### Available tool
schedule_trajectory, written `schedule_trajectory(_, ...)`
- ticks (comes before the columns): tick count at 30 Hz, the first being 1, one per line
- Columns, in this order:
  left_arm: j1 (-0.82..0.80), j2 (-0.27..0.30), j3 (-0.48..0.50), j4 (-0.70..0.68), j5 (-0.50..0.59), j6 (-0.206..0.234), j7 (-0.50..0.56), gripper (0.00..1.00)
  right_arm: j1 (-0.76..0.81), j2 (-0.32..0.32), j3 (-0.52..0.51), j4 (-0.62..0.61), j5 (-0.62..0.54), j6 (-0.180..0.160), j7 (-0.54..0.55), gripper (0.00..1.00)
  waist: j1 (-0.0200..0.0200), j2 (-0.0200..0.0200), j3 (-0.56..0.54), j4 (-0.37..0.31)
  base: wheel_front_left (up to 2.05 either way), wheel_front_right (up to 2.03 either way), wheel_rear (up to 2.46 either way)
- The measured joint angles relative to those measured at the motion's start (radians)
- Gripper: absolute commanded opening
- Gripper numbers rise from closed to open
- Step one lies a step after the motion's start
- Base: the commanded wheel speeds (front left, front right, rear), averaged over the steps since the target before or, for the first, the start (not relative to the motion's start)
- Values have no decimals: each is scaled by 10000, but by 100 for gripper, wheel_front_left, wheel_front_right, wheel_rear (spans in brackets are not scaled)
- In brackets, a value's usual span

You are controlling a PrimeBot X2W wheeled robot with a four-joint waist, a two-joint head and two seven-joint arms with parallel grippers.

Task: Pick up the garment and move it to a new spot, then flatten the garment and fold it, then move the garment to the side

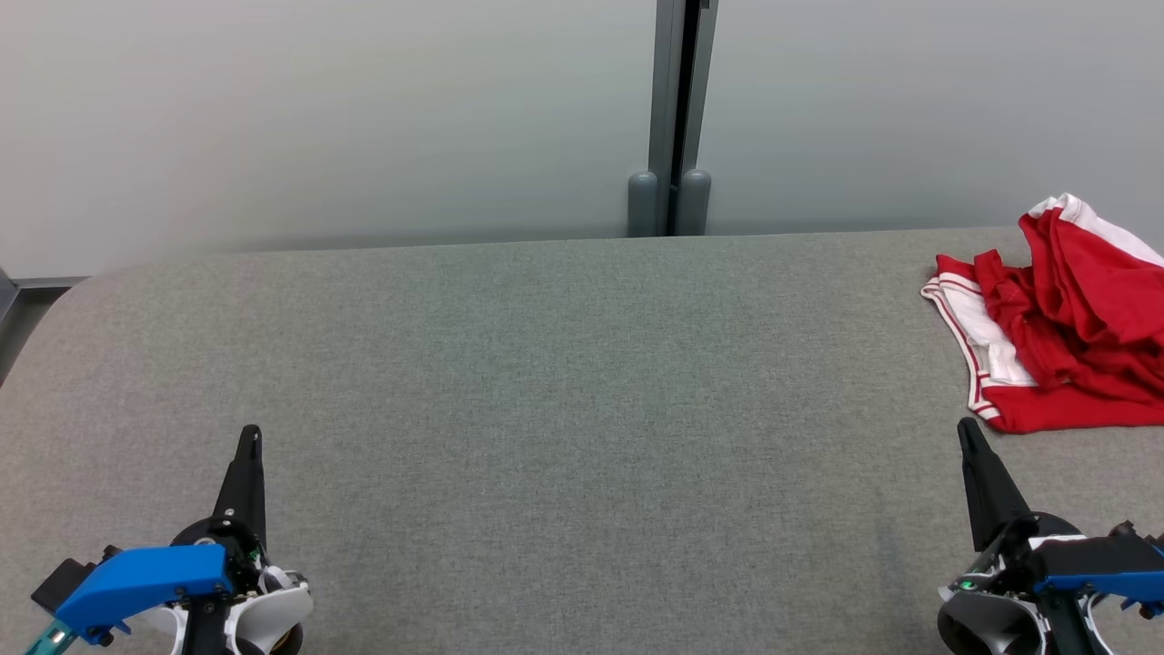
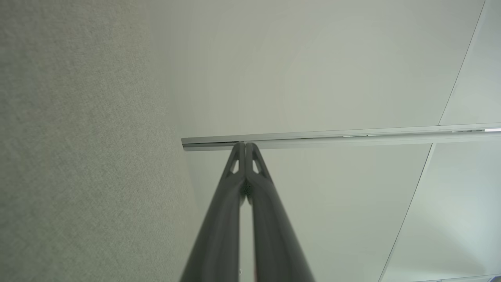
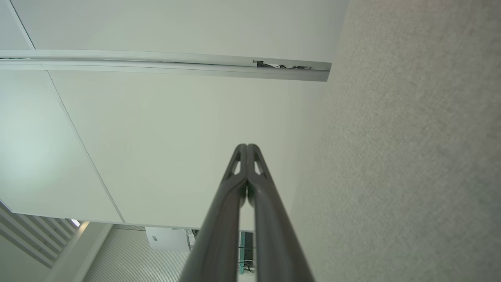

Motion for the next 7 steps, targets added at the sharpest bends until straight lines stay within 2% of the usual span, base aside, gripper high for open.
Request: schedule_trajectory(7,-32,-13,40,-19,-345,-48,88,0,-6,0,-6,23,395,0,67,0,0,0,-17,5,0,0,0)
